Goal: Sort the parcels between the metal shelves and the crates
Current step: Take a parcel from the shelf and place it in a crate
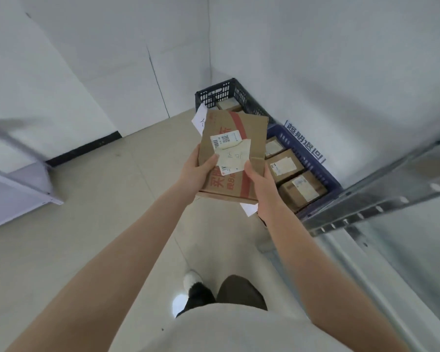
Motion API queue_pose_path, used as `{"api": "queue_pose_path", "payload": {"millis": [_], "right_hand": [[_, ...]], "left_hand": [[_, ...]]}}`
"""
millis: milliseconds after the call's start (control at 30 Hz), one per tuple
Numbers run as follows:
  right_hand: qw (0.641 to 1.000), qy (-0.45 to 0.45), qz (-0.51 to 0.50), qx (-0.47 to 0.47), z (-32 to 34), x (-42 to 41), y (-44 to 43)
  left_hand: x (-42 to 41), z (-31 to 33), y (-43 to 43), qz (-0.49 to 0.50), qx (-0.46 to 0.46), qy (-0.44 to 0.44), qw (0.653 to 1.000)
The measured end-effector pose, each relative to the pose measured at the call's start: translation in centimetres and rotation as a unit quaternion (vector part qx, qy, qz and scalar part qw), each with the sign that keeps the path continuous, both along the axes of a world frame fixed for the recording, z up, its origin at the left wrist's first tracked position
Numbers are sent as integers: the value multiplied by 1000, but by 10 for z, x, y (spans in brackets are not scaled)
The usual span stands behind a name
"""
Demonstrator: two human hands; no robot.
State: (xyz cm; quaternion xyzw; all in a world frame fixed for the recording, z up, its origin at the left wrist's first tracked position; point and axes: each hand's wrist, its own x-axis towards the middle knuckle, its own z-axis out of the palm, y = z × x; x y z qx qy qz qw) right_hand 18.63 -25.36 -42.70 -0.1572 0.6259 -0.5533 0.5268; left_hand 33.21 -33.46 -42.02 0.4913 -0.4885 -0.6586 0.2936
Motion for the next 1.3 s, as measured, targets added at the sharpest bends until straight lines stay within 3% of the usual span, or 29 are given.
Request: {"api": "queue_pose_path", "payload": {"millis": [433, 767, 1000, 1300], "right_hand": [[978, -67, -193, 40, -40, -109, -133], [952, -68, -274, 123, -84, -185, -186], [929, -81, -303, 195, -193, -239, -222], [917, -57, -283, 275, -356, -277, -253]], "left_hand": [[-149, -39, -177, -185, 24, -57, 981], [-254, -81, -254, -329, 16, -160, 931], [-322, -179, -293, -396, 3, -213, 893], [-372, -339, -321, -415, -109, -317, 846]]}}
